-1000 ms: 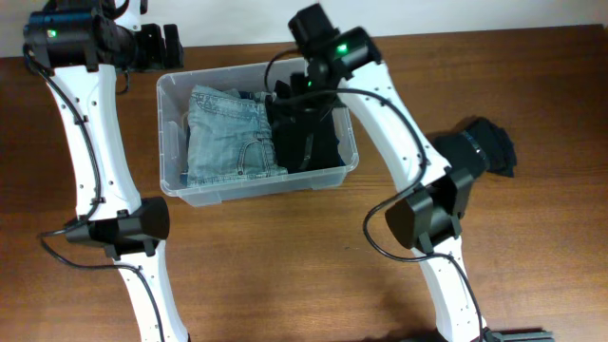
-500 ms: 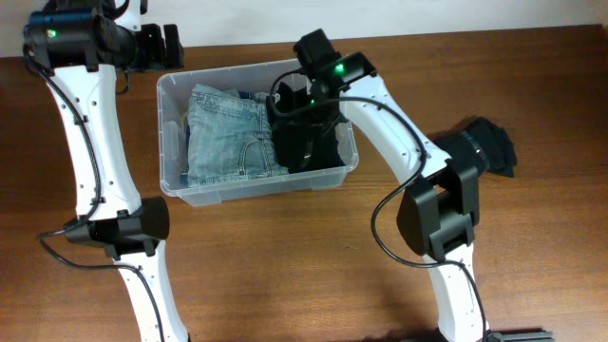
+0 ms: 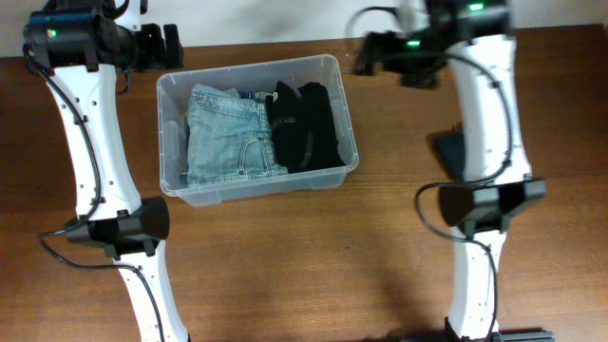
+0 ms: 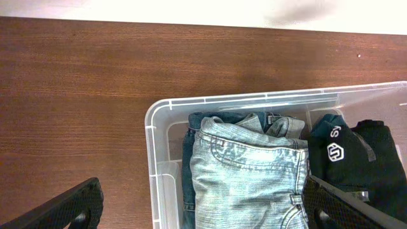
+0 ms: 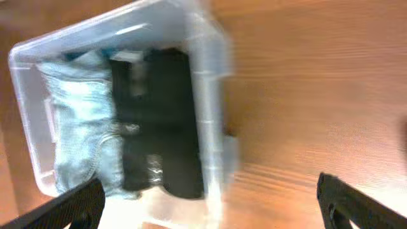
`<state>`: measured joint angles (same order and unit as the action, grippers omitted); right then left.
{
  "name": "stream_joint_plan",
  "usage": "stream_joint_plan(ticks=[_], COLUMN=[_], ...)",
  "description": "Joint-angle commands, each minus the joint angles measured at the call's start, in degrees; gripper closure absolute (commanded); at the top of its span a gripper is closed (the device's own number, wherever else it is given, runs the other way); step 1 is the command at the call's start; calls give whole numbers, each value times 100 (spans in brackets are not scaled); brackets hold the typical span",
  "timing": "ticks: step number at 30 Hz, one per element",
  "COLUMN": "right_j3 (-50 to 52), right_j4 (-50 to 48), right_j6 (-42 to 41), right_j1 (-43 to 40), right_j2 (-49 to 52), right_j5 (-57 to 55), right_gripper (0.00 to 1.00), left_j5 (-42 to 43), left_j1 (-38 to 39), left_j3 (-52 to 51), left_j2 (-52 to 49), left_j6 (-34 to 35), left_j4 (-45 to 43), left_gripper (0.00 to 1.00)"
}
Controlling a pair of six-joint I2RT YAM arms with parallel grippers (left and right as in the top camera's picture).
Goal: Pack container
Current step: 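Move the right gripper back to the remaining black garment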
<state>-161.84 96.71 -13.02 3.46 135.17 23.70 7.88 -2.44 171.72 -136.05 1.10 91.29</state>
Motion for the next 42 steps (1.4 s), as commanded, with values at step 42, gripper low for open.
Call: stream_joint_plan(ticks=[42], right_j3=[4957], right_j4=[-1934], right_j6=[-1729], right_j1=[-1982], right_j2=[-44], right_j5=[-1836], right_gripper=[35], left_j5=[-42], left_j1=[-9], left_j3=[72], left_j2=[149], left_j6=[-68], left_j4=[7], left_gripper=[1])
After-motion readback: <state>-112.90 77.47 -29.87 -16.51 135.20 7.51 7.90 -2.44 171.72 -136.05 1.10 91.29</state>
